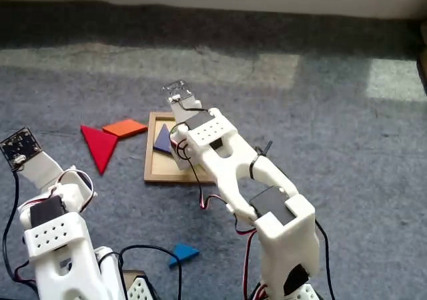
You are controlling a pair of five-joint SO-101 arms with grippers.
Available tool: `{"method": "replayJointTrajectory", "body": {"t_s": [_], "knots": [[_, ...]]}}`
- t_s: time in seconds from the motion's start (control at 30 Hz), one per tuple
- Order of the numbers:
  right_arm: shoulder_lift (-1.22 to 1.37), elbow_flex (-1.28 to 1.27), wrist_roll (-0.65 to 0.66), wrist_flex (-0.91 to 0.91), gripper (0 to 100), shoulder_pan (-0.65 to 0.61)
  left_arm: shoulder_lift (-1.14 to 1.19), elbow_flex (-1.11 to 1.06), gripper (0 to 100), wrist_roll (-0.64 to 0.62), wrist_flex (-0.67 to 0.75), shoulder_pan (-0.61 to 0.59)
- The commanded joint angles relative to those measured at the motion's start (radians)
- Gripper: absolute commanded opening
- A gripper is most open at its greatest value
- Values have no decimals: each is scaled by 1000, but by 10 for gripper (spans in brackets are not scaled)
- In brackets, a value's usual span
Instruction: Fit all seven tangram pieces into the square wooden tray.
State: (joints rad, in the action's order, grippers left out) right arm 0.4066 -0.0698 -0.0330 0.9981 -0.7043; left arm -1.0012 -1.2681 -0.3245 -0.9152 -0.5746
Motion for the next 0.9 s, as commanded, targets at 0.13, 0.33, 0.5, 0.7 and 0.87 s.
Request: {"method": "replayJointTrajectory", "body": {"t_s": [0.13, 0.33, 0.5, 0.7, 0.87], "knots": [[10, 38, 11, -200, 12, -59, -15, 45, 5, 2, 17, -15], [5, 38, 11, -199, 12, -93, -15, 45, 5, 2, 17, -15], [2, 38, 11, -197, 12, -134, -15, 47, 5, 2, 17, -15], [-24, 41, 11, -200, 12, -145, -15, 47, 5, 2, 17, -15], [-151, 7, 6, -200, 12, -134, -15, 47, 5, 2, 17, -15]]}}
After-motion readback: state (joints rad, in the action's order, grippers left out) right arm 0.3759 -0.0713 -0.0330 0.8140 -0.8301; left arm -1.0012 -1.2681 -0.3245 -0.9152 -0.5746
